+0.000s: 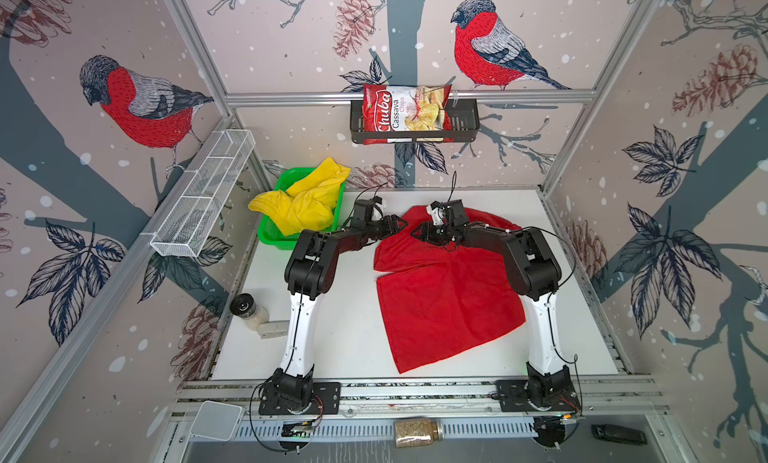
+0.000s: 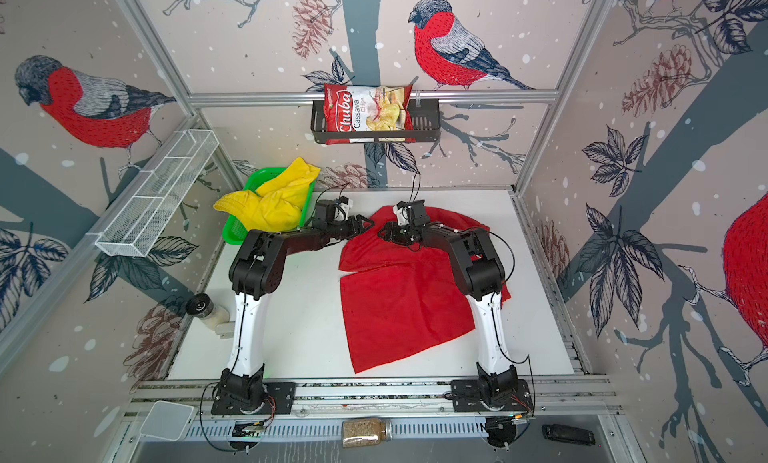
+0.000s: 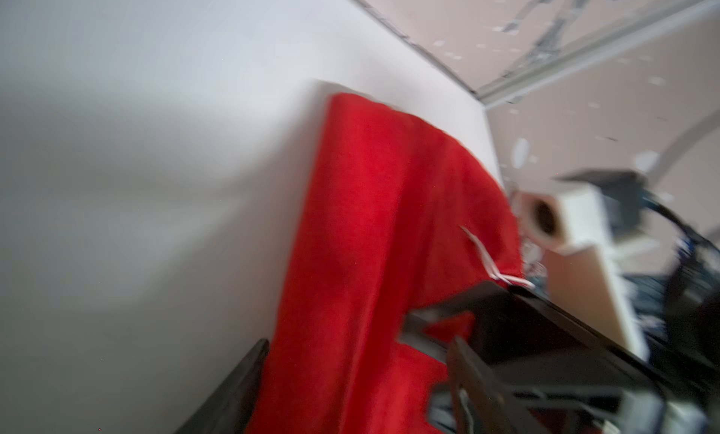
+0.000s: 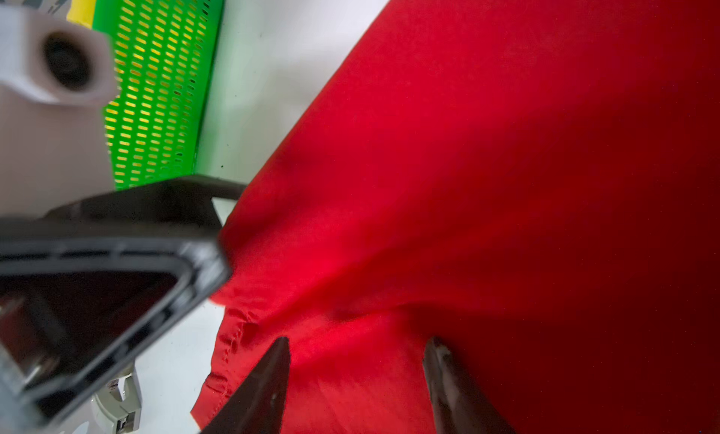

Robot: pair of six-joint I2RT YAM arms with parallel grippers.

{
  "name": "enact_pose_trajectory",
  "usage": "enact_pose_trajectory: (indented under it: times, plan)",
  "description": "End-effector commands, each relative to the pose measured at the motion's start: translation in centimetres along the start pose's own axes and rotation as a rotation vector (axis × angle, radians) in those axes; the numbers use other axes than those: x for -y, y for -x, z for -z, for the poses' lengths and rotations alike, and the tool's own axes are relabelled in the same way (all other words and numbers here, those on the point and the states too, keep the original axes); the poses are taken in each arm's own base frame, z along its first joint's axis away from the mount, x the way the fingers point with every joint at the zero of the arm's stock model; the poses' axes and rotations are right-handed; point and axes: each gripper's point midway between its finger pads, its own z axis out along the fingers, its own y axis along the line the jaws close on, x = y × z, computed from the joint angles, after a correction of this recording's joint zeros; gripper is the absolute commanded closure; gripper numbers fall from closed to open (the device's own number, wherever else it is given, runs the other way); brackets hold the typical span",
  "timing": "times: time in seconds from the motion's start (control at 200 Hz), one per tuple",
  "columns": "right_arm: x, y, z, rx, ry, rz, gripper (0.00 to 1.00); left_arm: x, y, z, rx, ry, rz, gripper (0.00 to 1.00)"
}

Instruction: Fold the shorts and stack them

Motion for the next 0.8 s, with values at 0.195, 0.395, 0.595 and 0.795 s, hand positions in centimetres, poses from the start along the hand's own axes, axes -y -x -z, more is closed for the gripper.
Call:
enact_pose_trajectory:
  times: [0.195, 0.395, 0.595, 0.795]
  plan:
    - [2.3, -0.8, 4.1, -0.005, -0.083, -0.119, 0.4, 10.1, -0.7, 0.8, 0.041, -0.329, -0.244, 0.31]
    - [4.3, -0.2, 10.4, 0.073, -0.081, -0.225, 0.39, 10.3, -3.7, -0.4, -0.053, -0.309, -0.324, 0.32]
    - [3.0, 1.2, 11.1, 0.097, -0.039, -0.193, 0.39, 9.2, -3.1, 0.3, -0.026, -0.23, -0.314, 0.3]
    - [0.2, 3.0, 8.4, 0.098, 0.009, -0.129, 0.39, 6.5, 0.6, 2.1, 0.109, -0.103, -0.262, 0.3]
